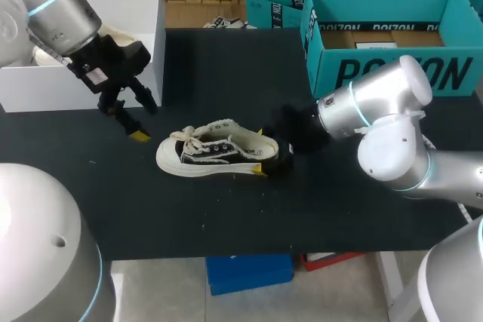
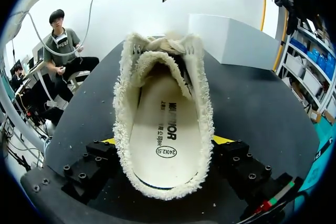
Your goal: Take the shoe out of the shoebox, open the shoe tongue, remove and reinsert the insole, then place the shoe into the shoebox
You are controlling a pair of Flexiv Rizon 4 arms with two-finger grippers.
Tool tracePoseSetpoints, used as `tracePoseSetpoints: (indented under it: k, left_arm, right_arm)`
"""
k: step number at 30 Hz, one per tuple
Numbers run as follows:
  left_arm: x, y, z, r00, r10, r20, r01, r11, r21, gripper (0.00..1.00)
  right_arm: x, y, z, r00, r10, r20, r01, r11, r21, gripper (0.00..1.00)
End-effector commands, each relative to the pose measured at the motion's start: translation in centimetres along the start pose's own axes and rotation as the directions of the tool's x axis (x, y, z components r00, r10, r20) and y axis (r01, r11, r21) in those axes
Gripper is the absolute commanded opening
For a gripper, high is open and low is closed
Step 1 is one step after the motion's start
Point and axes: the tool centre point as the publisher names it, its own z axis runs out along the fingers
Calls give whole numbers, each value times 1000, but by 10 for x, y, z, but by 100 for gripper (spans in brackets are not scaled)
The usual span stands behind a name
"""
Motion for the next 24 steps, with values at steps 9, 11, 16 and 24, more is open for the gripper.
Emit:
tracePoseSetpoints:
  k: [9, 11, 16, 24]
  left_arm:
    - [0, -14, 5, 971, -230, 72, 239, 958, -162, 100]
    - [0, -14, 5, 971, -230, 72, 239, 958, -162, 100]
    - [0, -14, 5, 971, -230, 72, 239, 958, -162, 100]
    - [0, -45, 4, 880, -453, 139, 465, 883, -64, 100]
  right_arm:
    - [-1, 2, 2, 1000, 2, 1, -2, 1000, 5, 0]
    - [-1, 2, 2, 1000, 2, 1, -2, 1000, 5, 0]
    - [-1, 2, 2, 1000, 2, 1, -2, 1000, 5, 0]
    - [-1, 2, 2, 1000, 2, 1, -2, 1000, 5, 0]
